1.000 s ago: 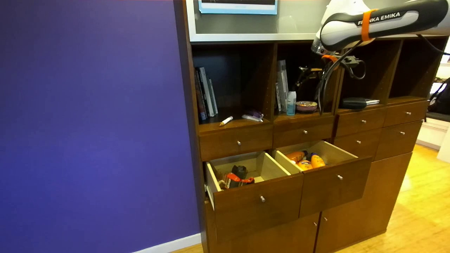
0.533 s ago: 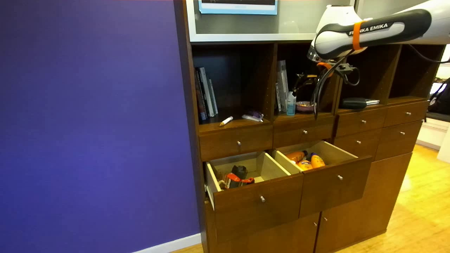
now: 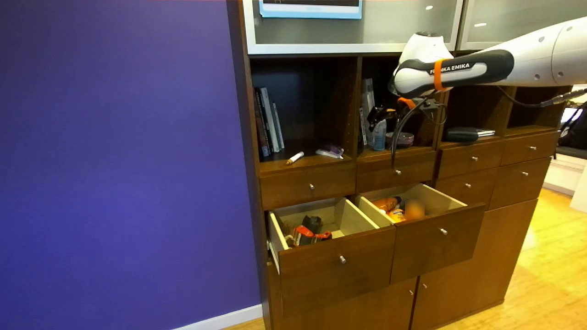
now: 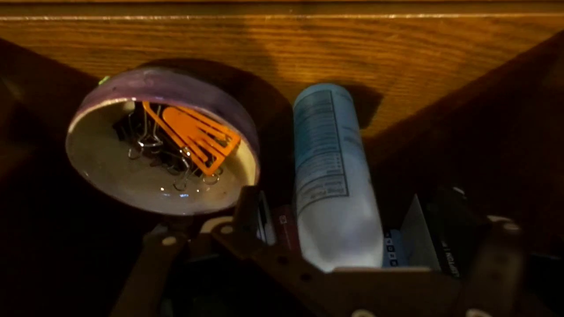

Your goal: Put the white and blue bottle on the right side of the open drawer.

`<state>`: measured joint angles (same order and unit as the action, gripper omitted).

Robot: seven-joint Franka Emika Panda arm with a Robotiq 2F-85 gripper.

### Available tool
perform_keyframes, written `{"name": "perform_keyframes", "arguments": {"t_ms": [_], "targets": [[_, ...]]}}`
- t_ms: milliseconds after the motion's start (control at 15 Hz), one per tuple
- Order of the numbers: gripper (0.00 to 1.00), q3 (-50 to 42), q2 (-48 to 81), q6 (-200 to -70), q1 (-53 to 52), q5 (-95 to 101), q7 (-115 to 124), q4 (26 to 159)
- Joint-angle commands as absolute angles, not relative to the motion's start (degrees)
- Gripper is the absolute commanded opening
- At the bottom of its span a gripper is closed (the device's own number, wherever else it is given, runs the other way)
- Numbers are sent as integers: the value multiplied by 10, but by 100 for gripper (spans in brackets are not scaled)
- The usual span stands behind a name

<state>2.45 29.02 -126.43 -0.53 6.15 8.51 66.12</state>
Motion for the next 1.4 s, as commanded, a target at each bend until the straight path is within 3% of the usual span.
{"name": "perform_keyframes", "arguments": {"t_ms": [0, 133, 200, 267, 800, 1333], "targets": [[100, 30, 330, -1282, 2, 52, 67, 603], [100, 31, 341, -1285, 4, 50, 66, 588], [75, 30, 345, -1282, 5, 52, 68, 582], [74, 31, 348, -1280, 5, 51, 67, 576], [17, 33, 354, -1238, 6, 47, 69, 555], [9, 49, 284, -1189, 13, 21, 71, 617]]}}
